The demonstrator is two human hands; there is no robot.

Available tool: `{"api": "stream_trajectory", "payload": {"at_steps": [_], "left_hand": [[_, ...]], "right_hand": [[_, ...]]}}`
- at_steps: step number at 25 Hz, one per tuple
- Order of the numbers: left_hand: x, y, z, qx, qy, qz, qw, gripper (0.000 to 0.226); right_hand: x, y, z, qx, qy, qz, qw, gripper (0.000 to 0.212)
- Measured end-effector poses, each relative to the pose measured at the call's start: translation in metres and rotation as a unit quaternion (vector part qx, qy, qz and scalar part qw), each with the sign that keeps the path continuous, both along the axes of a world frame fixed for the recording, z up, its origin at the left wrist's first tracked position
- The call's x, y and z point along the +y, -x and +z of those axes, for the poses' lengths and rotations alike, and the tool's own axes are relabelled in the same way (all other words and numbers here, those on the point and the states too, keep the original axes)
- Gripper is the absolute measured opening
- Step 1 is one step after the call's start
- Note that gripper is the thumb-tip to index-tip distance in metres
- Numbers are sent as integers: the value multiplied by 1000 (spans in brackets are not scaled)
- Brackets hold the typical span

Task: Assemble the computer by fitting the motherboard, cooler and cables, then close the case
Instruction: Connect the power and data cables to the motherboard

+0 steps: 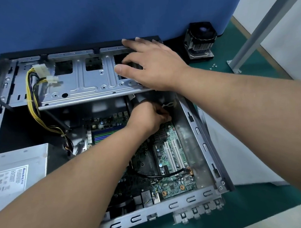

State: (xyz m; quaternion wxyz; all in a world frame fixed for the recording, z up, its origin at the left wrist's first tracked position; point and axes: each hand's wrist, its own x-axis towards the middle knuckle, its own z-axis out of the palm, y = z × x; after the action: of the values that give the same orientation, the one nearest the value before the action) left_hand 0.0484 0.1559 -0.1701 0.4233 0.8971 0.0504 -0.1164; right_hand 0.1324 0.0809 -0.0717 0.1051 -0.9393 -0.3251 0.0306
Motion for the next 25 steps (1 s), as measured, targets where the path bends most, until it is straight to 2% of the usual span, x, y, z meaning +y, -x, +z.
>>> {"api": "stream_trajectory", "payload": {"at_steps": [11,25], "left_hand": [[0,-8,5,33,9,-7,999,8],[-2,-9,12,18,-46,-63,997,20]], "right_hand": [[1,1,2,5,-2,-3,1000,65],[2,0,1,4,-8,-8,1000,66]]}}
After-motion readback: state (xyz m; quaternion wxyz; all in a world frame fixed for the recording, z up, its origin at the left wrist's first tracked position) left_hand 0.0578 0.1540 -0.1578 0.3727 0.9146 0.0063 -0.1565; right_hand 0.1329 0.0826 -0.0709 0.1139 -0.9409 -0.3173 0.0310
